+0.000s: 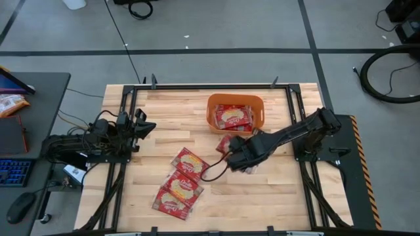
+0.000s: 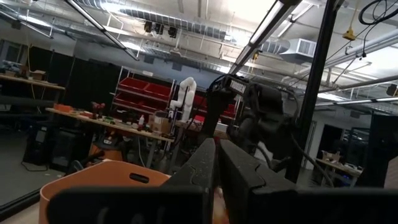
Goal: Sort popcorn bags into baskets
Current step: Put the red popcorn bag into the orange bin
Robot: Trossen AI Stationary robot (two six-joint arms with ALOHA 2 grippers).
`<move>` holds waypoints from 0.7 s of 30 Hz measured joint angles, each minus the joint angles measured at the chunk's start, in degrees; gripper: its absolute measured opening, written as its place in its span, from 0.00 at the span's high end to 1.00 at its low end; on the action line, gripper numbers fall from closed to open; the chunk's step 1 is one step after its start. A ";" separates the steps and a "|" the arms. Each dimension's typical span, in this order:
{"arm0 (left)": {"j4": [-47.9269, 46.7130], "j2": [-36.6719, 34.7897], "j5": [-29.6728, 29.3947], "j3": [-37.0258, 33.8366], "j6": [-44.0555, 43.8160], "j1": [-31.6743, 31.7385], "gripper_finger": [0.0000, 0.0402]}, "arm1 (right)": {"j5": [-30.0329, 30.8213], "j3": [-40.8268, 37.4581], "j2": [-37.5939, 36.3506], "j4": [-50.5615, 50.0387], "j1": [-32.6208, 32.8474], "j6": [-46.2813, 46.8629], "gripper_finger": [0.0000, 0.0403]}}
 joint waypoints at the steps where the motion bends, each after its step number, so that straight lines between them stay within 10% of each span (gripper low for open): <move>1: 0.00 0.00 0.00 0.00 0.00 0.00 0.94 | 2.11 0.62 0.01 -1.08 -0.19 -1.96 0.94; 21: 0.00 0.00 -0.01 0.00 0.07 -0.01 0.94 | 22.39 1.98 0.02 -2.10 -19.26 -40.56 0.91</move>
